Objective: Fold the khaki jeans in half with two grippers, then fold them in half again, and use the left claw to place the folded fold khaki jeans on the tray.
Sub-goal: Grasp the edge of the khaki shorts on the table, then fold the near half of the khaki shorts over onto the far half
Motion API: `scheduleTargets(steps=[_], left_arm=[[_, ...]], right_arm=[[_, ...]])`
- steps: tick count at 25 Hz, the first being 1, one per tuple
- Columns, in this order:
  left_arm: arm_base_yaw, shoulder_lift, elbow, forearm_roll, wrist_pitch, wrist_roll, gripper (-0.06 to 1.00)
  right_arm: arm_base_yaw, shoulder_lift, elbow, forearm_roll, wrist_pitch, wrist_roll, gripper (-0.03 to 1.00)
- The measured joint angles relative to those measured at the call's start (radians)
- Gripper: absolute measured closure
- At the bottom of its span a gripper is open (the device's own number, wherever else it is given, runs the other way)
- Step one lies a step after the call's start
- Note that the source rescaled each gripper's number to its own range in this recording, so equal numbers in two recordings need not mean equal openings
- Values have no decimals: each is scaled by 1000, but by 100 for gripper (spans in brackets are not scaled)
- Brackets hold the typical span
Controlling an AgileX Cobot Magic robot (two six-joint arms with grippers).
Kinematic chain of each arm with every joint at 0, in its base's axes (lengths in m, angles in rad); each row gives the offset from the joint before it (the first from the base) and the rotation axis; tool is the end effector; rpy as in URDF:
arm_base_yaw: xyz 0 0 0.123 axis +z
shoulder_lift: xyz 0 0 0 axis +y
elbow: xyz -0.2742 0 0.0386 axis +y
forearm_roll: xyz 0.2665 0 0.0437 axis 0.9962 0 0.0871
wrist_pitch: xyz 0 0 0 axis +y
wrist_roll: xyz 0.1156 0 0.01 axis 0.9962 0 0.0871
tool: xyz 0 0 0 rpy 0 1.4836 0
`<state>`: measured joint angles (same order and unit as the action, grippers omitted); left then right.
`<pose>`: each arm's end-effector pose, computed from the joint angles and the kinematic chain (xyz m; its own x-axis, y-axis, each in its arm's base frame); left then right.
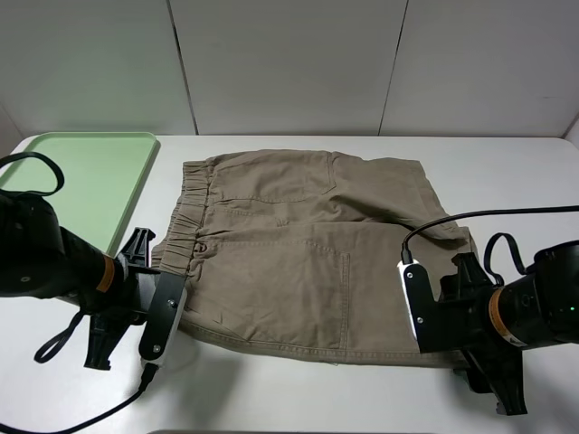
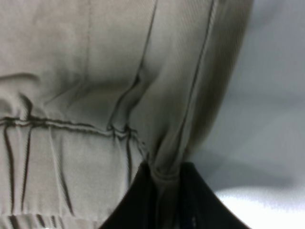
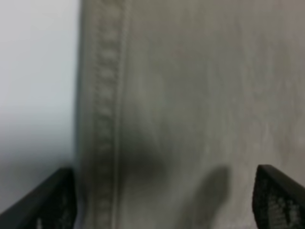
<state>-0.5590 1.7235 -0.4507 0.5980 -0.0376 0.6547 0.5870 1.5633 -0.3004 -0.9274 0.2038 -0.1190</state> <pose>0.2079 -0.1329 0.0401 0.2677 0.9525 -0.1450 0.9047 -0.1967 0.3780 0.1683 0.0893 0.0465 0.0306 -0.9995 -0.0025 -0.9502 -0.0284 -0.3104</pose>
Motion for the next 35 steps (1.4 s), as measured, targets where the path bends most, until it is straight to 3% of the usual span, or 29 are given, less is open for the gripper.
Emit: scheduleTargets(steps=[4, 6, 13, 23, 29, 35], left_arm=[[0, 0, 0, 0, -2, 0, 92], [0, 0, 0, 0, -4, 0, 92], [0, 0, 0, 0, -16, 0, 92], [-2, -6, 1, 0, -16, -39, 92], [-19, -68, 2, -2, 23, -123, 93], [-170, -179, 4, -5, 146, -166, 93]], right_arm=[[-36, 4, -1, -10, 1, 21, 23], [-36, 7, -1, -12, 9, 21, 32], [-36, 17, 1, -18, 21, 21, 95], [-36, -14, -27, 46, 70, 21, 97], [-36, -150, -27, 103, 113, 21, 97], [-36, -314, -3, 147, 141, 21, 97]])
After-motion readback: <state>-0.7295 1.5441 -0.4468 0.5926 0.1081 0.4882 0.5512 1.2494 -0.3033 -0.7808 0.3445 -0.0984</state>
